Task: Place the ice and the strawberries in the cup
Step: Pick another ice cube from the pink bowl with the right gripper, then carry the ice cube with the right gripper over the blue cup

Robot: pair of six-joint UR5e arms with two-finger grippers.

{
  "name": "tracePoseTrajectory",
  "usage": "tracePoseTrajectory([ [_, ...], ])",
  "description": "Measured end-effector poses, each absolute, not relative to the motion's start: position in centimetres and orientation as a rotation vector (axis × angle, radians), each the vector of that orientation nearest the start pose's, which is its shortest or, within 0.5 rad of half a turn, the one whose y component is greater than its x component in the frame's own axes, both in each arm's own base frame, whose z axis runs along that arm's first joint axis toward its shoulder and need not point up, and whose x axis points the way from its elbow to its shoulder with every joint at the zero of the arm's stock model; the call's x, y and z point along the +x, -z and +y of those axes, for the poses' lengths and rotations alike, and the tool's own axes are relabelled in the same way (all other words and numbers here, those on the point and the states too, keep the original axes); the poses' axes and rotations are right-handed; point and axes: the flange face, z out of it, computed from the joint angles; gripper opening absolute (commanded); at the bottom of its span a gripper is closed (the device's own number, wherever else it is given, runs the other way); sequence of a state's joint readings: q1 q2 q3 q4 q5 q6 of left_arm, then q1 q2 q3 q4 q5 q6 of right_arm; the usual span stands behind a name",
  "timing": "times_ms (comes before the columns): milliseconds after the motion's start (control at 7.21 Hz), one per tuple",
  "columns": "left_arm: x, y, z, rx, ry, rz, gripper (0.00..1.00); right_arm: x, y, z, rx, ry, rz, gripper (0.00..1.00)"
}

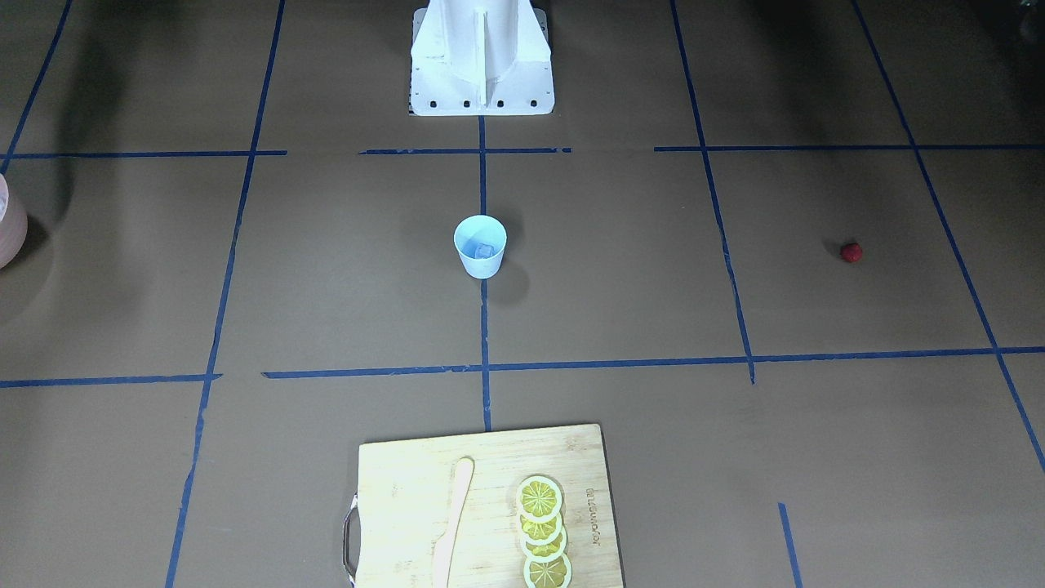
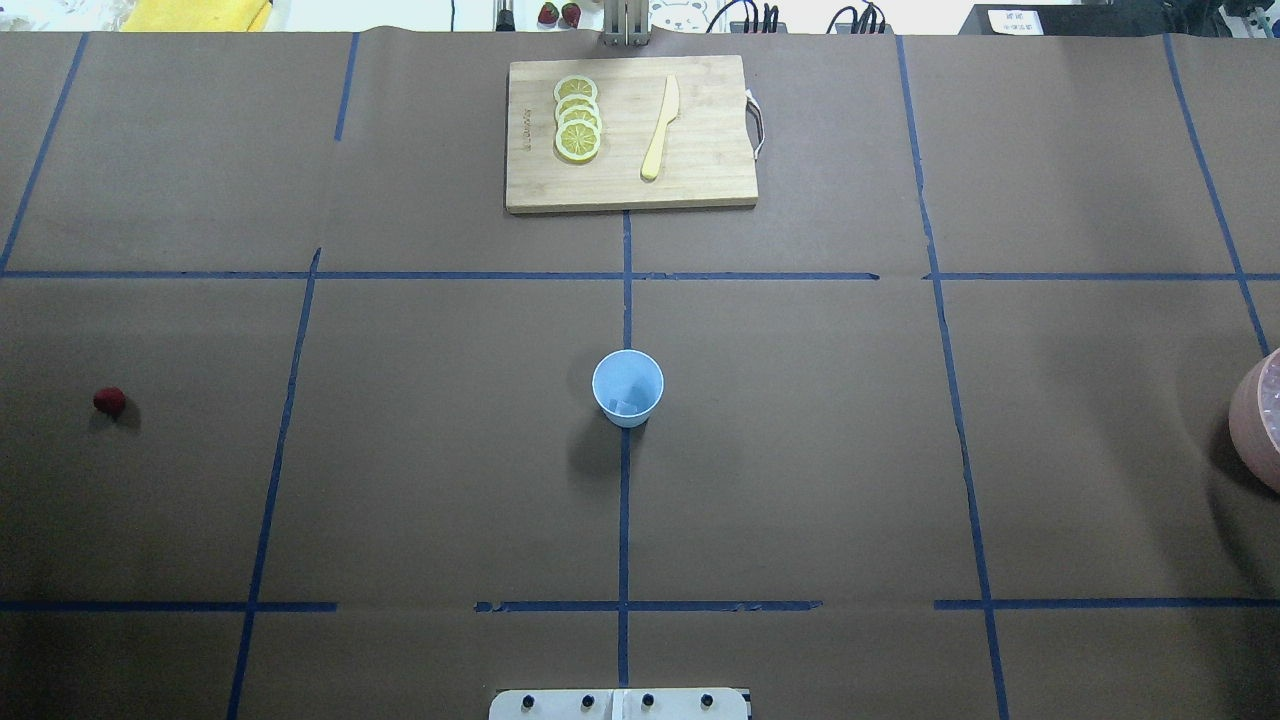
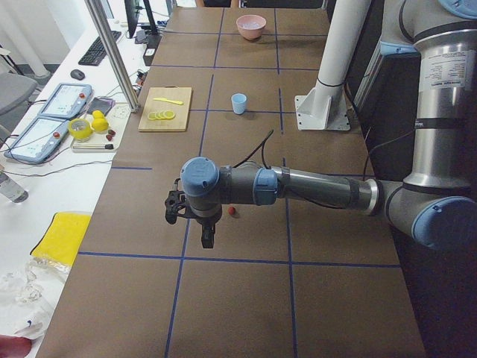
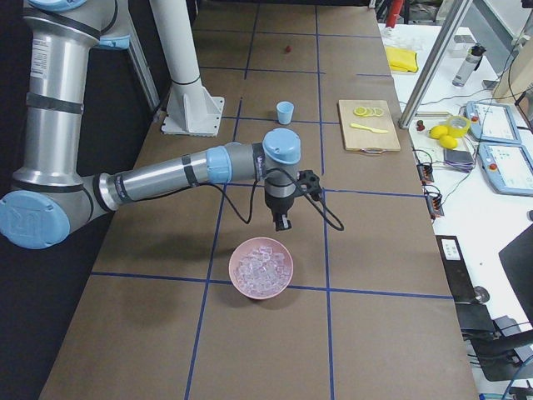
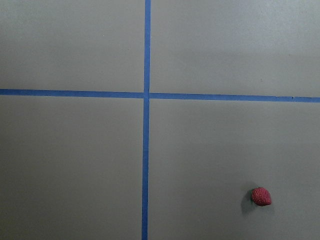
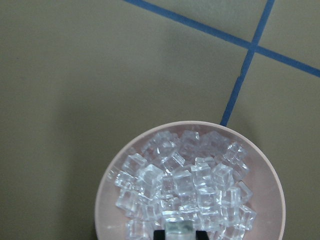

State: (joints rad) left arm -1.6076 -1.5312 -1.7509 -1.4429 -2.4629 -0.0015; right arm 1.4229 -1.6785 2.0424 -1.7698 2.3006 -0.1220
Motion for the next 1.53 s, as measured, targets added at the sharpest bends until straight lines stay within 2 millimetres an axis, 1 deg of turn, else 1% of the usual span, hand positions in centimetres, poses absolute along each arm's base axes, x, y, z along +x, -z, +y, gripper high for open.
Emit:
tracePoseTrajectory([
  [139,-7.3,-59.5,-46.7,0.024,0.032,0.893,1.0,-1.0,-46.7,-46.1,0.159,0.309,-0.742,0.0],
  [277,-7.3,-59.6,-46.6,0.022,0.033,0.894,1.0,-3.7,-43.0,-48.2,0.162,0.292,-0.758,0.0],
  [416,-7.3,-59.6,-46.6,0.021,0.033,0.894,1.0,-7.8,-39.2,-49.9,0.155,0.278,-0.78,0.0],
  [555,-7.3,-59.7,-46.6,0.019,0.034,0.893,1.0,-13.0,-35.3,-51.2,0.135,0.265,-0.806,0.0],
  [693,-7.3,-59.9,-46.6,0.017,0.035,0.893,1.0,-18.1,-31.7,-51.6,0.105,0.238,-0.831,0.0],
  [832,-7.3,-60.0,-46.6,0.016,0.035,0.893,1.0,-22.3,-28.6,-51.7,0.076,0.202,-0.849,0.0],
  [1109,-7.2,-60.0,-46.7,0.017,0.032,0.894,1.0,-29.2,-23.3,-51.3,0.036,0.135,-0.867,0.0],
  [1248,-7.2,-60.0,-46.7,0.017,0.031,0.894,1.0,-33.6,-20.3,-50.6,0.022,0.096,-0.861,0.0],
  [1387,-7.2,-59.9,-46.7,0.018,0.031,0.894,1.0,-38.7,-17.6,-49.5,0.014,0.055,-0.85,0.0],
  [1525,-7.2,-59.9,-46.7,0.018,0.031,0.894,1.0,-44.3,-15.7,-48.3,0.015,0.018,-0.845,0.0],
])
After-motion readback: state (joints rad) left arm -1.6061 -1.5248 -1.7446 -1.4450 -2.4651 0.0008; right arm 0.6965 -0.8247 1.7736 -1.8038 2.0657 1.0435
